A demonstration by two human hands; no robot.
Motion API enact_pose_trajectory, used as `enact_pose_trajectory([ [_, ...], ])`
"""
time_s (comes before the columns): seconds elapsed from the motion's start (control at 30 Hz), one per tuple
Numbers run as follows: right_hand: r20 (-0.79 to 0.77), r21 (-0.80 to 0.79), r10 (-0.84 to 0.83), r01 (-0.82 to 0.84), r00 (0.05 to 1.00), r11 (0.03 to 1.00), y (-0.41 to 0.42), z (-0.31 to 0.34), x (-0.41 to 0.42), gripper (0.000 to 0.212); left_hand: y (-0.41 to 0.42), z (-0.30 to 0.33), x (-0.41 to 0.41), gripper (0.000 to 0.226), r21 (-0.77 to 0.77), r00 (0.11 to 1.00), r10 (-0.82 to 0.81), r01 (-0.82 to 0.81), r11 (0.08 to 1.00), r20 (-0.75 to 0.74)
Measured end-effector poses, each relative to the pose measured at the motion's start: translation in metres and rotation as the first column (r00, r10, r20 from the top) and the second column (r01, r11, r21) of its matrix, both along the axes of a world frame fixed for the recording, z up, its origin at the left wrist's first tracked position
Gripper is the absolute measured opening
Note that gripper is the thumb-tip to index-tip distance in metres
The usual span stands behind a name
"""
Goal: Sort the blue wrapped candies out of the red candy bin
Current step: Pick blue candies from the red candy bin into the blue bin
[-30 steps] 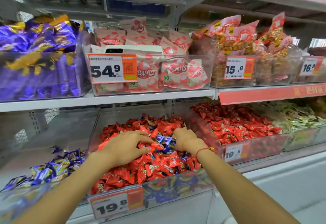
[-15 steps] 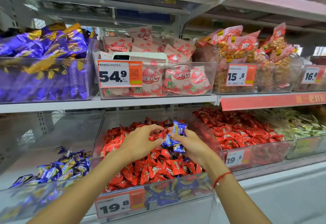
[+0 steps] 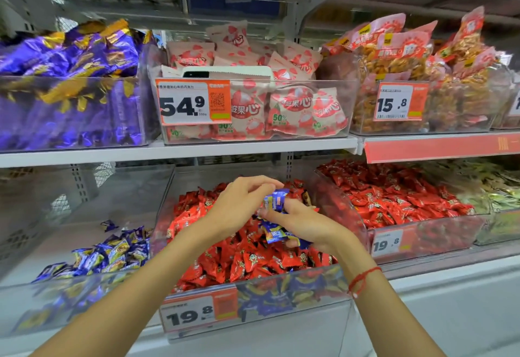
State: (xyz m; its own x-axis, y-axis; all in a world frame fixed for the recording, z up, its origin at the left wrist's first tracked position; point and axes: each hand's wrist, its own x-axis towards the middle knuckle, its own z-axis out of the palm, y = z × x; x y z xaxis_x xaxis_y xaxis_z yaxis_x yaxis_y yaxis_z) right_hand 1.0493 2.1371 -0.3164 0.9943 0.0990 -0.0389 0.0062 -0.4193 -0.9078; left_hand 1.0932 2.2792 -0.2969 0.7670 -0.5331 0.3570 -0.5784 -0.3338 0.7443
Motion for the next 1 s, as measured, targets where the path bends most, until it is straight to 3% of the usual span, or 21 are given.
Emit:
enact_pose_trajectory([
  [0.07,0.059,-0.141,0.048,-0.040,0.997,0.989,0.016,0.011,-0.005,0.022,0.021,0.005,-0.010,0.017,-0.011,0.999,-0.022,0.022,1.000,0.033],
  [0.17,0.150,-0.205,0.125,-0.093,0.981,0.974,0.044,0.022,-0.008,0.027,0.059,0.012,-0.017,0.020,-0.002,0.988,0.029,-0.029,1.000,0.149],
  [0.3,0.243,-0.165,0.144,-0.105,0.959,0.981,0.087,0.033,-0.001,0.021,0.113,0.021,-0.019,0.024,-0.212,0.980,0.156,-0.127,0.969,0.124],
  [0.47,0.406,-0.114,0.070,-0.025,0.911,0.993,0.154,0.035,0.038,0.013,0.190,0.016,-0.012,0.028,-0.481,0.880,0.455,-0.342,0.808,0.139],
  [0.6,0.422,-0.170,0.050,0.025,0.905,0.985,0.209,0.032,0.062,0.029,0.238,-0.006,0.009,0.028,-0.358,0.799,0.586,-0.511,0.782,0.139],
  [0.67,0.332,-0.310,0.157,-0.050,0.930,0.950,0.227,0.035,0.070,0.042,0.250,-0.018,0.017,0.032,-0.210,0.848,0.519,-0.491,0.846,0.106],
  [0.73,0.172,-0.496,0.272,-0.155,0.947,0.855,0.236,0.035,0.075,0.047,0.258,-0.028,0.020,0.039,-0.027,0.910,0.412,-0.411,0.911,0.051],
  [0.8,0.097,-0.586,0.316,-0.203,0.944,0.785,0.233,0.032,0.076,0.046,0.262,-0.034,0.019,0.037,0.073,0.929,0.369,-0.369,0.927,0.010],
  [1.0,0.358,-0.622,0.323,-0.034,0.876,0.782,0.178,0.019,0.034,0.027,0.248,-0.032,0.009,0.027,0.105,0.930,0.364,-0.367,0.924,0.053],
])
